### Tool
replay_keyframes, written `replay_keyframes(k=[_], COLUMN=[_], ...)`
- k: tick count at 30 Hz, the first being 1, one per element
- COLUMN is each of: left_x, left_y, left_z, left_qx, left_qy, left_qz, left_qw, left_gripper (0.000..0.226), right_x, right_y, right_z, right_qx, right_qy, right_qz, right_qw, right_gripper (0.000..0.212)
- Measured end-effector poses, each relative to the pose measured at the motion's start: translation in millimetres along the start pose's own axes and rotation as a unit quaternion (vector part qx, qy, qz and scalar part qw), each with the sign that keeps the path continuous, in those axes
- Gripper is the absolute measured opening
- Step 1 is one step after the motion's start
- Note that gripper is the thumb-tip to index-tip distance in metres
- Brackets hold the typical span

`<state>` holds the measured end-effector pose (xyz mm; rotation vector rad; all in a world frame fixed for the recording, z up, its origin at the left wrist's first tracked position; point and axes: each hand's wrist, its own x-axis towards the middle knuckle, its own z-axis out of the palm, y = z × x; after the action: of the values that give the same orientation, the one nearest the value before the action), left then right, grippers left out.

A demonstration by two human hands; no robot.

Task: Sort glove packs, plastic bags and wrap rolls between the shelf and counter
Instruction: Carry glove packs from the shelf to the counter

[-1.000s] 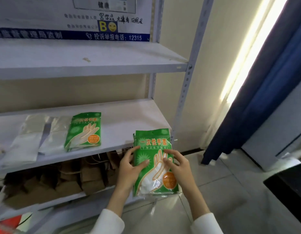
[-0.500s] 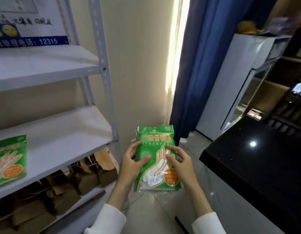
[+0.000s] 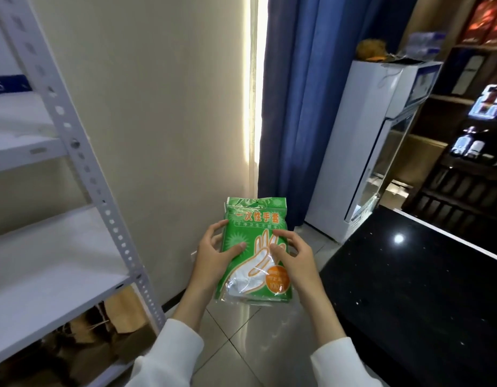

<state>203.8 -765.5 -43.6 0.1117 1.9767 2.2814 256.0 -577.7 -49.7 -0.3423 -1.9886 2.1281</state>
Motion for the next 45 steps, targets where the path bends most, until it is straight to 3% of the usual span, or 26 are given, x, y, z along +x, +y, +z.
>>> replay_keyframes(k=[11, 23, 36, 45], left_x=[195, 351, 514, 577], left_y=[-2, -35, -95, -108], left_z=[30, 111, 293, 443], left_qx=[-0.011, 0.000, 0.080, 0.057], left_qy=[-0.070, -0.164, -0.279, -0.384], left_qz=[-0.014, -0.048, -0.035, -0.091], left_qw=[0.997, 0.985, 0.956, 0.917], left_gripper=[0.060, 0.062, 0.058, 0.060], right_x=[175, 308, 456, 508], right_y=[-4, 17, 44, 33], right_z=[9, -52, -197, -303], right_qx=[-0.005, -0.021, 0.007, 0.015], right_qy=[0.096, 0.185, 0.306, 0.408], right_qz=[0.005, 0.006, 0.013, 0.003], right_qw=[0.995, 0.982, 0.952, 0.913], right_gripper=[0.024, 0.030, 0.033, 0.034])
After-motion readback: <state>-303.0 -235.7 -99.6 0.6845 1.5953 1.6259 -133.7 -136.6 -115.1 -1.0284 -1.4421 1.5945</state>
